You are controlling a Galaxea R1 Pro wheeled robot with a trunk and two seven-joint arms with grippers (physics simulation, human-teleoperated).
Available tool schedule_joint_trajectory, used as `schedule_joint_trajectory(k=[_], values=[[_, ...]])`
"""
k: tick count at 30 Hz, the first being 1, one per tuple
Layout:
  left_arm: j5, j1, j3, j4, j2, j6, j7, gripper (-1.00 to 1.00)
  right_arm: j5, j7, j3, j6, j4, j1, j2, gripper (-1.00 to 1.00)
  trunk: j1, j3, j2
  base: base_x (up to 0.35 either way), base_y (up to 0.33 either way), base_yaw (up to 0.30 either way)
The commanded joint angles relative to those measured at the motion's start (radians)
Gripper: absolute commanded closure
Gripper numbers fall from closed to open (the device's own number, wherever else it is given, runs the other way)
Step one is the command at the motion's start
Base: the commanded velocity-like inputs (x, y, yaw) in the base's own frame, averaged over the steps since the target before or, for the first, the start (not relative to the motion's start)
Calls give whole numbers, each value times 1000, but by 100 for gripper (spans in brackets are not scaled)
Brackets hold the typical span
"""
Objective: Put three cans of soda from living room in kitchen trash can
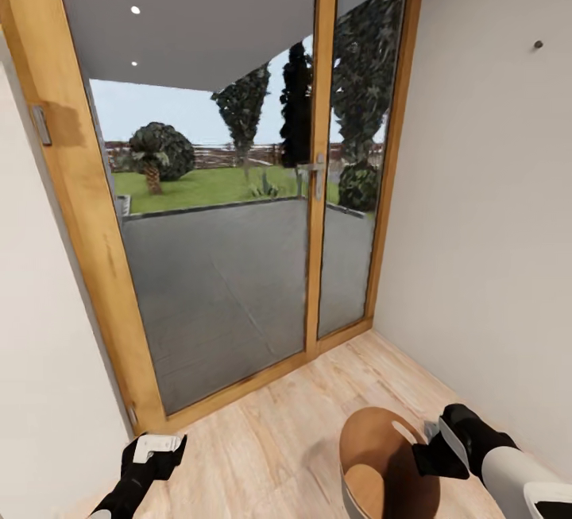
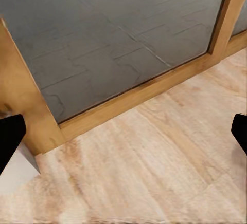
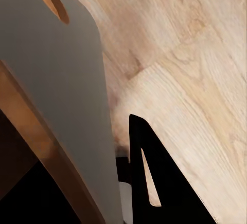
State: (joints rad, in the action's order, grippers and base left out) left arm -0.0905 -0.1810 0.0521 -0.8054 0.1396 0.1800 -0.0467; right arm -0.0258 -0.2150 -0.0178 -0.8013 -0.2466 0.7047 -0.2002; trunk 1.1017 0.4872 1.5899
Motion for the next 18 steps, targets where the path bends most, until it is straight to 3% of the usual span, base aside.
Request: schedule_joint_trajectory(k=[1, 18], values=[[0, 0, 0, 0, 0, 0, 0, -100, 17, -1, -5, -1, 0, 0, 0, 100, 0, 0, 0, -282, 191, 218], [-1, 0, 0, 0, 0, 1, 4, -100, 17, -1, -5, 2, 0, -4, 2, 100, 0, 3, 0, -285, 184, 240]])
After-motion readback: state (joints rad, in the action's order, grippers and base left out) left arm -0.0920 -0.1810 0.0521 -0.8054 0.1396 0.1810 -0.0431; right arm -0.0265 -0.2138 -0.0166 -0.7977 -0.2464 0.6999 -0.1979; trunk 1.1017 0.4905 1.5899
